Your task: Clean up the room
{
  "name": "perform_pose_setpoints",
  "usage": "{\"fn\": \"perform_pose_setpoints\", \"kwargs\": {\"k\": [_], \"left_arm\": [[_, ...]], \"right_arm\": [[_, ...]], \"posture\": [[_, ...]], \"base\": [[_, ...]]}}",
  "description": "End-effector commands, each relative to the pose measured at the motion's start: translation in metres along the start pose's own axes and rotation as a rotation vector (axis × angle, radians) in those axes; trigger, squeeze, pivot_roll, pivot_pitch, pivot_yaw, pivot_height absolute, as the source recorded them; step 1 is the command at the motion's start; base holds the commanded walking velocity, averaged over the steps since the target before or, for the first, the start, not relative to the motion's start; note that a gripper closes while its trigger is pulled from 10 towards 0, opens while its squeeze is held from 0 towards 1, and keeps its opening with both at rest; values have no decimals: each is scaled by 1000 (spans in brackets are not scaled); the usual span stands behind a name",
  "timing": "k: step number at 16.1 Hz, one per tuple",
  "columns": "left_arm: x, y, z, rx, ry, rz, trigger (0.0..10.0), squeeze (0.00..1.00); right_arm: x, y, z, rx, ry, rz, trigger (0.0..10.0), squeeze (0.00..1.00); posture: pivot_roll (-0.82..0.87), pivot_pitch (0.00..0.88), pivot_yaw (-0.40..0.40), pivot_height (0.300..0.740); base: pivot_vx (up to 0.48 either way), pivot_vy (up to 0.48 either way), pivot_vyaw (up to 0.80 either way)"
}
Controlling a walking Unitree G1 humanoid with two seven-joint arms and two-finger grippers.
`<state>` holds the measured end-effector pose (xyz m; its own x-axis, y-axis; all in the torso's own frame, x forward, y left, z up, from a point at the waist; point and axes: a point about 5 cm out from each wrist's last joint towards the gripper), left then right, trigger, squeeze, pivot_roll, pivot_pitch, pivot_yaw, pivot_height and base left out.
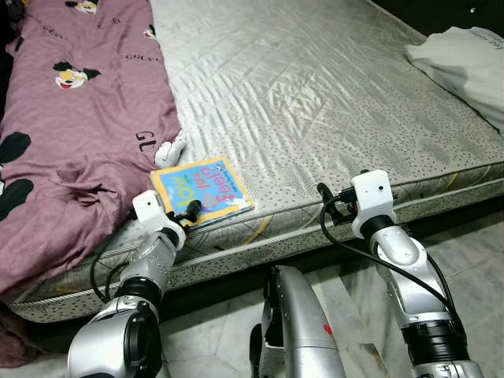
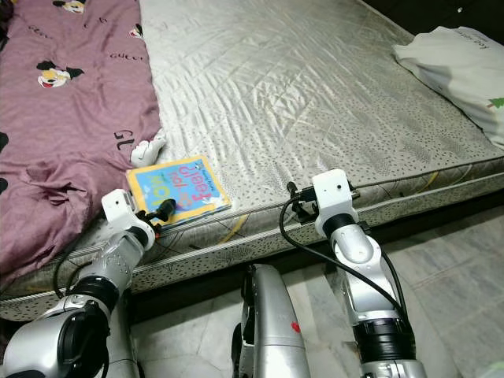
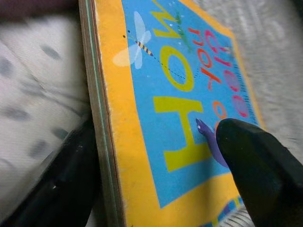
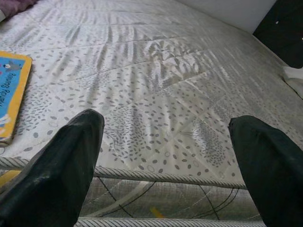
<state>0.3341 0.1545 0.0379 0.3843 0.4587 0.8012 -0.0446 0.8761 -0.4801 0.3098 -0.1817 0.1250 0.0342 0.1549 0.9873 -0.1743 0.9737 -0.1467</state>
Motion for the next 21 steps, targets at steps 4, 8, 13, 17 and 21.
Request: {"fn": "perform_pose_setpoints", "kwargs": {"k": [4,8,13,17,21], "left_arm": [[-12,-3,1,-41,33,145,0,0],[-10,-2,0,-28,28,170,0,0],[-13,-3,0,-33,38,174,0,0],[-14,-5,0,-37,55,150,0,0],[-13,-3,0,-34,52,144,0,0]], "right_arm": [[0,-1,-2,-10,-6,-6,10000,0],[2,6,-8,8,-13,-13,10000,0],[1,2,-6,-13,-14,-14,10000,0],[2,4,-9,-9,-22,-13,10000,0],[3,5,-10,-12,-26,-12,10000,0]], "posture": [[-90,51,-112,495],[-84,46,-116,495],[-93,53,-103,495],[-92,51,-97,495],[-90,48,-93,495]], "base": [[0,0,0],[0,0,0],[0,0,0],[0,0,0],[0,0,0]]}}
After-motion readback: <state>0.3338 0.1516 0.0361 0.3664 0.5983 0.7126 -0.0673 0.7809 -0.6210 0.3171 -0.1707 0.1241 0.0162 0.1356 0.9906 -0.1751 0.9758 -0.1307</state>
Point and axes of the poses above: a point about 5 cm out from each wrist's last joint towards the gripper, its own z axis pointing back from the gripper into the wrist, its own x axis along the axis of the wrist's last joint, y = z × x, and after that the axes turned 8 degrees about -z, right-handed
